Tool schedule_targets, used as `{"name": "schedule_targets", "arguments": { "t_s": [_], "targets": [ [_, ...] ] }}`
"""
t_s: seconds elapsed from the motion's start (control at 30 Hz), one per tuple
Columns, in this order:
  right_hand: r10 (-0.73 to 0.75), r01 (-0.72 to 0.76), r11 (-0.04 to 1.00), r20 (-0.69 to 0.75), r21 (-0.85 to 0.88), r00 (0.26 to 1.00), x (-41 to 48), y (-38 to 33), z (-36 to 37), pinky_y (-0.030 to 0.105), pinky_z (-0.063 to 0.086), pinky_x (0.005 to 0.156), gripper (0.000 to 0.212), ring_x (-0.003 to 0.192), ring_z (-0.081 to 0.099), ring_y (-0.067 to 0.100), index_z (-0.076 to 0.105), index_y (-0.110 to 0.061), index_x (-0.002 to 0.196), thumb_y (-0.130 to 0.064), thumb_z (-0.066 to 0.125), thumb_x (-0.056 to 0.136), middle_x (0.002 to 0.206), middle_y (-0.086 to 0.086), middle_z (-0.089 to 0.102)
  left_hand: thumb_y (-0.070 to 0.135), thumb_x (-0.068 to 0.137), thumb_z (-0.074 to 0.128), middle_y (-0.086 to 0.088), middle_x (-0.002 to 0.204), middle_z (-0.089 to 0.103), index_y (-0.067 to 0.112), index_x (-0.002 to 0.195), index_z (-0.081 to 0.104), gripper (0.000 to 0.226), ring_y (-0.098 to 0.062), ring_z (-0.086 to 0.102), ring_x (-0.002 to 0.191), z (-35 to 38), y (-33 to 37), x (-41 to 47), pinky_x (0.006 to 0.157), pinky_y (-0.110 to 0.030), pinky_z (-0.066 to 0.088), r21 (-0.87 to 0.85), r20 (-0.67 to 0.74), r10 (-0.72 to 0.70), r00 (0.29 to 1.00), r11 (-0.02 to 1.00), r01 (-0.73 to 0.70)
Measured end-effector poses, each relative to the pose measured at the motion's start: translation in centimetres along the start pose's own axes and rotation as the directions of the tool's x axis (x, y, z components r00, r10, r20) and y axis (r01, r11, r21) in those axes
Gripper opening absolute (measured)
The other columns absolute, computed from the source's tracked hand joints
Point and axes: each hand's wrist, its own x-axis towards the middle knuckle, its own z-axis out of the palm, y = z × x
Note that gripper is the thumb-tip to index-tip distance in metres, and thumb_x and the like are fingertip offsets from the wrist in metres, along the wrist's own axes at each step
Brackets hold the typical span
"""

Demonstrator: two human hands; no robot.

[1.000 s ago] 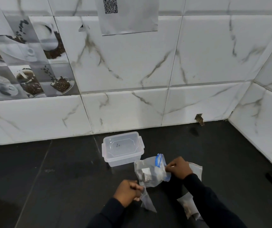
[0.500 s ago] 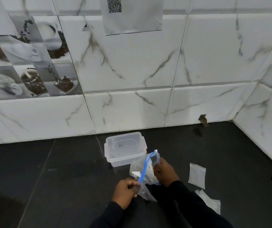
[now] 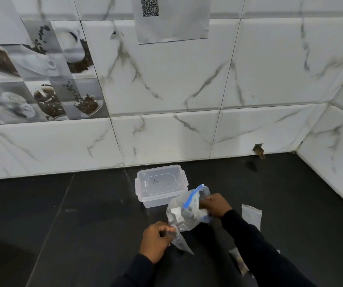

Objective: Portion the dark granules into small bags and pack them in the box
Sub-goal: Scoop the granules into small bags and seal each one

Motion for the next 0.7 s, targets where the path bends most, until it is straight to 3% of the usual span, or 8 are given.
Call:
{"name": "schedule_targets", "arguments": {
  "t_s": [0.1,0.27,0.37,0.47,0.53,0.6,0.63,0.7],
  "targets": [
    [0.015,-0.011,0.996,0.039,-0.089,0.999,-0.2,-0.4,0.2,0.019,0.033,0.042,0.039,0.039,0.037,0.008,0.052,-0.012,0.043,-0.015,0.072,0.077,0.036,-0.007,0.039,0.0,0.073,0.072,0.005,0.08,0.076,0.02,0.077,0.078,0.022,-0.018,0.071,0.073,0.5,0.0,-0.1,0.074,-0.036,0.061,0.011,-0.065,-0.05,0.997,0.999,0.051],
    [0.069,-0.067,0.992,0.021,-0.103,0.997,-0.6,0.6,0.3,0.022,0.04,0.049,0.023,0.046,0.047,0.012,0.057,-0.008,0.056,-0.015,0.067,0.076,0.05,0.001,0.05,-0.001,0.073,0.074,0.005,0.087,0.074,0.023,0.075,0.076,0.024,-0.009,0.071,0.078,0.4,-0.6,-0.2,0.075,-0.035,0.062,0.023,-0.092,-0.038,0.995,0.999,0.04],
    [0.049,-0.045,0.994,0.041,-0.095,0.998,-1.0,0.6,0.3,0.023,0.041,0.052,0.027,0.049,0.046,0.014,0.052,-0.012,0.05,-0.01,0.063,0.074,0.048,0.0,0.047,-0.004,0.075,0.073,0.007,0.092,0.073,0.015,0.08,0.078,0.02,-0.012,0.071,0.077,0.4,-1.1,-0.2,0.07,-0.034,0.062,-0.003,-0.085,-0.045,0.995,0.999,0.045],
    [0.026,-0.009,0.981,0.082,-0.196,0.996,-1.3,0.0,1.0,0.016,0.04,0.053,0.034,0.051,0.048,0.01,0.052,-0.015,0.048,-0.003,0.057,0.08,0.043,-0.009,0.048,-0.003,0.079,0.07,0.004,0.093,0.075,0.013,0.085,0.077,0.019,-0.012,0.072,0.073,0.7,-1.1,0.1,0.073,-0.034,0.063,-0.004,-0.028,-0.069,0.997,0.998,0.069],
    [0.0,0.017,0.957,0.057,-0.291,0.998,-1.7,-0.5,1.6,0.019,0.04,0.06,0.026,0.058,0.051,0.01,0.063,-0.009,0.061,-0.004,0.054,0.085,0.059,-0.005,0.053,-0.005,0.082,0.067,-0.001,0.093,0.076,0.007,0.088,0.077,0.017,-0.01,0.069,0.061,1.0,-0.7,0.2,0.068,-0.03,0.062,-0.027,0.023,-0.129,0.991,0.991,0.129],
    [-0.014,0.014,0.965,0.001,-0.263,1.0,-1.3,-0.1,2.4,0.024,0.041,0.069,0.013,0.072,0.054,0.015,0.066,-0.002,0.088,-0.009,0.056,0.087,0.08,0.002,0.057,-0.005,0.083,0.065,-0.003,0.093,0.076,0.006,0.091,0.077,0.018,-0.009,0.067,0.059,1.3,0.0,0.3,0.064,-0.025,0.06,-0.031,0.044,-0.143,0.989,0.989,0.144],
    [0.006,-0.012,0.979,-0.028,-0.205,1.0,-1.3,0.0,2.9,0.027,0.042,0.071,0.013,0.079,0.056,0.018,0.062,-0.004,0.095,-0.013,0.058,0.087,0.09,0.006,0.059,-0.002,0.083,0.066,-0.002,0.093,0.076,0.009,0.091,0.078,0.018,-0.011,0.068,0.063,1.5,0.4,0.3,0.065,-0.024,0.06,-0.025,0.042,-0.103,0.994,0.994,0.104],
    [0.014,-0.015,0.999,-0.019,-0.043,1.0,-1.5,-0.3,3.8,0.031,0.048,0.072,0.003,0.083,0.06,0.021,0.054,-0.015,0.092,-0.017,0.053,0.092,0.099,0.012,0.061,0.0,0.082,0.067,0.005,0.094,0.076,0.02,0.089,0.08,0.025,-0.011,0.068,0.074,1.6,1.4,0.3,0.071,-0.022,0.058,0.001,0.048,0.05,0.998,0.999,-0.05]
  ]
}}
